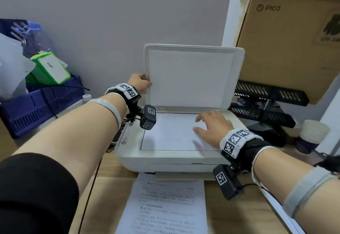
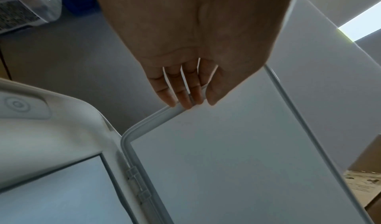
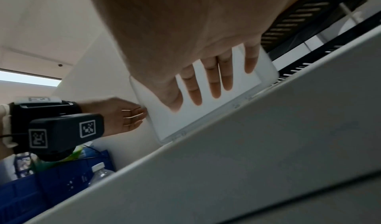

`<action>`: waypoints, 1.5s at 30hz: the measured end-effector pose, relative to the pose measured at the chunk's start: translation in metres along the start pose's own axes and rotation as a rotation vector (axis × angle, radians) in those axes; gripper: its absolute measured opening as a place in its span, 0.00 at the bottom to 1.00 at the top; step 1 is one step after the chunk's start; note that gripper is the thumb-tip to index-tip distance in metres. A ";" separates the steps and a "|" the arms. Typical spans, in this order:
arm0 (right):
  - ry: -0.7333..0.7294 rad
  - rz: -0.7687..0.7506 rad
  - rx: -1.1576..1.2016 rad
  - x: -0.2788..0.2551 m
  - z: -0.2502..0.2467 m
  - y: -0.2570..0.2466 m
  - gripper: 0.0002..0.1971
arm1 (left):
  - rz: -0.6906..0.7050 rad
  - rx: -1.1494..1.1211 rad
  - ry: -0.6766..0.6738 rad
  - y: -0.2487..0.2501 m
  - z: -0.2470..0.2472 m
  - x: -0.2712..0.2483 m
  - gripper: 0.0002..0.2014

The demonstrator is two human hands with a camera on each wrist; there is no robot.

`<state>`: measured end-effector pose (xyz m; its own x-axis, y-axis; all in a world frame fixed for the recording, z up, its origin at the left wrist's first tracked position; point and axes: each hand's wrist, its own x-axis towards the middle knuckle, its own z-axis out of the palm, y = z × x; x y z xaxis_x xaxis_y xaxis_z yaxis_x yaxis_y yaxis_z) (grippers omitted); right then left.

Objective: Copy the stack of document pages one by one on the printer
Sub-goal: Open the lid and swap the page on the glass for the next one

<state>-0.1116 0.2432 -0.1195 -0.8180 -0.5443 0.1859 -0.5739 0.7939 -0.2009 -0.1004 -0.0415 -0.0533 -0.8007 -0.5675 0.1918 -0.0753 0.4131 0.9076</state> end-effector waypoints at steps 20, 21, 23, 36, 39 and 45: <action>-0.292 0.073 -0.024 -0.055 -0.015 0.051 0.31 | -0.088 0.247 -0.542 0.023 0.011 -0.098 0.16; -0.296 0.059 -0.013 -0.060 -0.017 0.051 0.33 | -0.080 0.312 -0.626 0.025 0.012 -0.109 0.19; -0.293 0.010 0.011 -0.071 -0.021 0.050 0.41 | -0.058 0.454 -0.760 0.031 0.014 -0.128 0.26; 0.259 -0.119 0.345 -0.125 -0.054 0.086 0.10 | 0.194 0.987 -0.802 0.067 0.032 -0.191 0.38; 0.415 0.044 0.487 -0.138 -0.079 0.102 0.09 | 0.253 0.881 -0.671 0.079 0.031 -0.182 0.28; 0.525 0.470 0.788 -0.173 -0.082 0.163 0.08 | 0.070 0.196 -0.592 0.083 0.056 -0.158 0.25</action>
<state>-0.0606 0.4891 -0.1057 -0.9533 0.1075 0.2823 -0.2204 0.3915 -0.8934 -0.0129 0.1220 -0.0294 -0.9969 -0.0669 -0.0423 -0.0737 0.5894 0.8044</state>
